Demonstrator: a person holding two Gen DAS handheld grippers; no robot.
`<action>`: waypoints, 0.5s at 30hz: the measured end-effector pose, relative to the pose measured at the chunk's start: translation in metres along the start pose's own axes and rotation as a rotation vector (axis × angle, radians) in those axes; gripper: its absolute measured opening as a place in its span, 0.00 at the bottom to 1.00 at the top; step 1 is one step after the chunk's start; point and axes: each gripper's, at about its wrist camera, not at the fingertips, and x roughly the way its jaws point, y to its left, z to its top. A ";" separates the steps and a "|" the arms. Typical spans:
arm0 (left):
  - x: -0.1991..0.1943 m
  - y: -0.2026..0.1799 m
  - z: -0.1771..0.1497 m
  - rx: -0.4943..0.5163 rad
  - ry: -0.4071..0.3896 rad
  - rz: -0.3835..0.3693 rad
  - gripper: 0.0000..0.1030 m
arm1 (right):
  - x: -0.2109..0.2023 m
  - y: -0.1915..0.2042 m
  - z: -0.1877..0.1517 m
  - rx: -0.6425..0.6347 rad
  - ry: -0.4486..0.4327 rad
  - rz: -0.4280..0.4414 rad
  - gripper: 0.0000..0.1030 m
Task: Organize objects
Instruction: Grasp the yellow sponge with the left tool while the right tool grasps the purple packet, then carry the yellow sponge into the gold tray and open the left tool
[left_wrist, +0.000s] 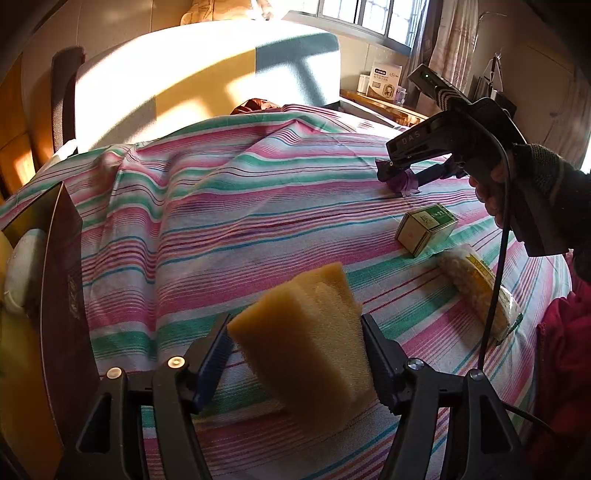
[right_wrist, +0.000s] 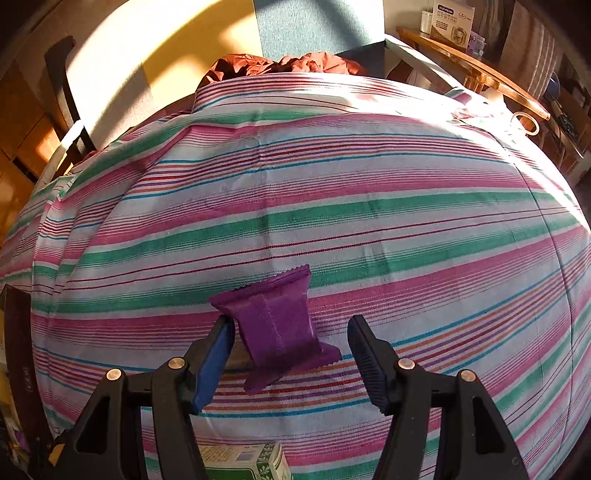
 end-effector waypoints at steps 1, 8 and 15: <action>0.000 0.000 0.000 0.001 0.000 0.001 0.67 | 0.003 0.002 0.001 -0.015 -0.001 -0.017 0.44; -0.001 -0.001 -0.001 0.008 -0.003 0.008 0.67 | -0.020 0.028 -0.016 -0.088 -0.060 0.012 0.32; -0.005 0.003 -0.001 -0.006 -0.010 -0.020 0.60 | -0.057 0.076 -0.058 -0.137 -0.094 0.153 0.32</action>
